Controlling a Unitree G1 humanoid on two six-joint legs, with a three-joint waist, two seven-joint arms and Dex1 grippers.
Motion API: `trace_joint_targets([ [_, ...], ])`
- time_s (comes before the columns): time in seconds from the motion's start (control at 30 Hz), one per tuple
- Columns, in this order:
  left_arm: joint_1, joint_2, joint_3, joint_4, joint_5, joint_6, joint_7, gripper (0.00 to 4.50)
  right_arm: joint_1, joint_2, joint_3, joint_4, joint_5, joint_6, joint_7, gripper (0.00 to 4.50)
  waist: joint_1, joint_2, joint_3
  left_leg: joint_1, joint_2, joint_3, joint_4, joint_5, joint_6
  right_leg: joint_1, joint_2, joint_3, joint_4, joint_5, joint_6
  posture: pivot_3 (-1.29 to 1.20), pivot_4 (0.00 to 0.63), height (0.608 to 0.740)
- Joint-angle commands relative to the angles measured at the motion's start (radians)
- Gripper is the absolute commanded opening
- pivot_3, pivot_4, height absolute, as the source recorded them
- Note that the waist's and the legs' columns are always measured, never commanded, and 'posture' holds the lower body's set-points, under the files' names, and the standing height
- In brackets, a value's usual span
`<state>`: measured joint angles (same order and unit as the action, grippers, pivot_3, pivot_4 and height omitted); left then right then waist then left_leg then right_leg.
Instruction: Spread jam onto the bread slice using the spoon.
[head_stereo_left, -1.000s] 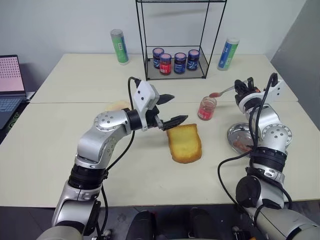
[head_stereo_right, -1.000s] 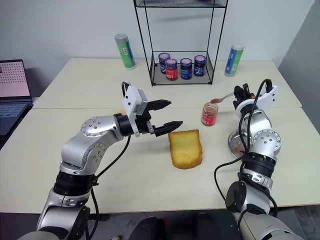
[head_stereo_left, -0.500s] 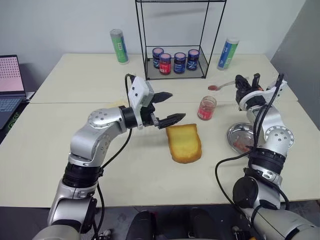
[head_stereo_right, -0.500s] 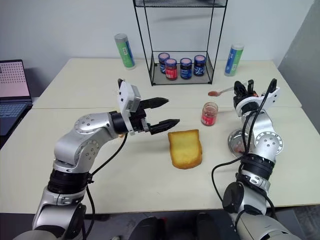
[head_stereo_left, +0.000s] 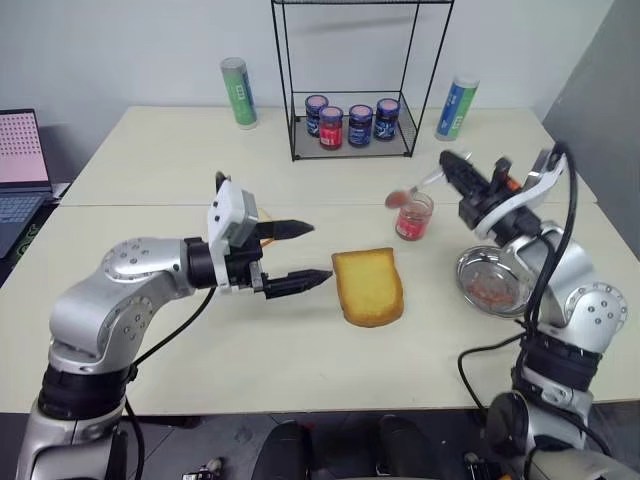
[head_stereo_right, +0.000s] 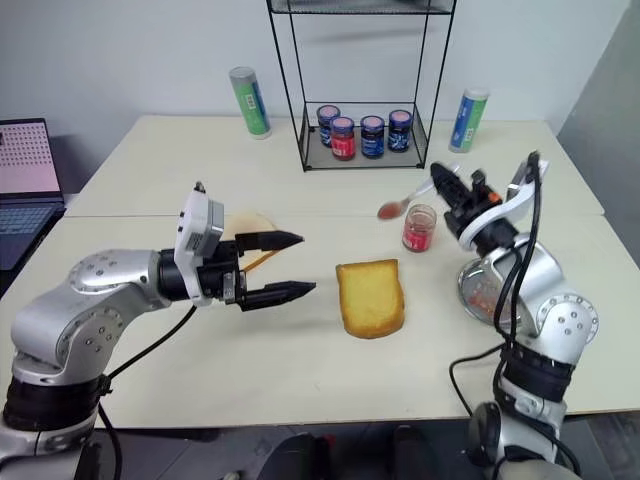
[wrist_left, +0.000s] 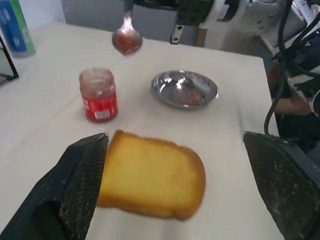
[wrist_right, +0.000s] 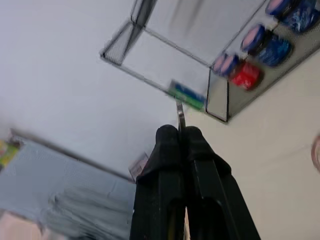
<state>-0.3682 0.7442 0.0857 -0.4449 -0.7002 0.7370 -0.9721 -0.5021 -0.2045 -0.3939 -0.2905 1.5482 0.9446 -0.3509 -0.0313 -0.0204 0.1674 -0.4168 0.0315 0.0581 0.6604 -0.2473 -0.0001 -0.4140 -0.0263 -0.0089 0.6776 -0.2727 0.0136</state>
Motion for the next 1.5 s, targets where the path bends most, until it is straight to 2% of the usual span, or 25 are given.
trace_joint_targets([
  [0.03,0.114,0.002,0.006,-0.088,0.035,-0.059,0.026,4.5,0.045,-0.02,0.073,-0.087,-0.005,-0.01,0.032,0.02,0.001,0.0,0.0,0.0,0.0,0.0,0.0,0.0,0.0,0.0,0.0,0.0,0.0,0.0,0.0,0.0,0.15,0.74],
  [0.3,0.289,-0.038,-0.016,-0.145,0.105,-0.128,0.111,4.5,0.105,-0.101,0.252,-0.096,-0.306,-0.053,0.195,0.02,0.002,-0.001,0.0,0.0,0.0,0.0,0.0,0.0,0.0,0.0,0.0,0.0,0.0,-0.001,0.002,0.0,0.15,0.74],
  [0.63,0.367,-0.066,-0.02,-0.152,0.134,-0.175,0.153,4.5,0.086,-0.1,0.309,-0.038,-0.509,-0.109,0.316,0.02,0.002,-0.001,0.0,0.0,0.0,0.0,0.0,0.0,0.0,0.0,0.0,0.0,0.0,-0.001,0.001,0.0,0.15,0.74],
  [0.73,0.367,-0.067,-0.017,-0.158,0.13,-0.175,0.161,4.5,0.077,-0.087,0.291,-0.027,-0.512,-0.104,0.322,0.02,0.002,-0.002,0.0,0.0,0.0,0.0,0.0,0.0,0.0,0.0,0.0,0.0,-0.001,-0.001,0.001,0.0,0.15,0.74],
  [1.03,0.332,-0.058,-0.01,-0.15,0.114,-0.163,0.162,4.5,0.071,0.048,0.145,0.034,-0.299,-0.069,0.158,0.02,0.002,-0.002,0.0,0.0,0.0,0.0,0.0,0.0,0.0,0.0,0.0,0.0,0.0,0.0,0.0,0.0,0.15,0.74],
  [1.33,0.284,-0.068,-0.033,-0.132,0.119,-0.157,0.168,4.5,0.097,0.128,0.16,0.13,-0.33,-0.091,0.155,0.02,0.002,-0.002,0.0,0.0,0.0,0.0,0.0,0.0,0.0,0.0,0.001,0.0,0.0,0.0,-0.001,0.0,0.15,0.74],
  [1.5,0.264,-0.071,-0.046,-0.124,0.119,-0.157,0.171,4.5,0.124,0.12,0.188,0.153,-0.389,-0.079,0.195,0.02,0.002,-0.002,0.0,0.0,0.0,0.0,0.0,0.0,0.0,0.0,0.0,0.0,0.0,0.001,-0.001,0.0,0.15,0.74],
])
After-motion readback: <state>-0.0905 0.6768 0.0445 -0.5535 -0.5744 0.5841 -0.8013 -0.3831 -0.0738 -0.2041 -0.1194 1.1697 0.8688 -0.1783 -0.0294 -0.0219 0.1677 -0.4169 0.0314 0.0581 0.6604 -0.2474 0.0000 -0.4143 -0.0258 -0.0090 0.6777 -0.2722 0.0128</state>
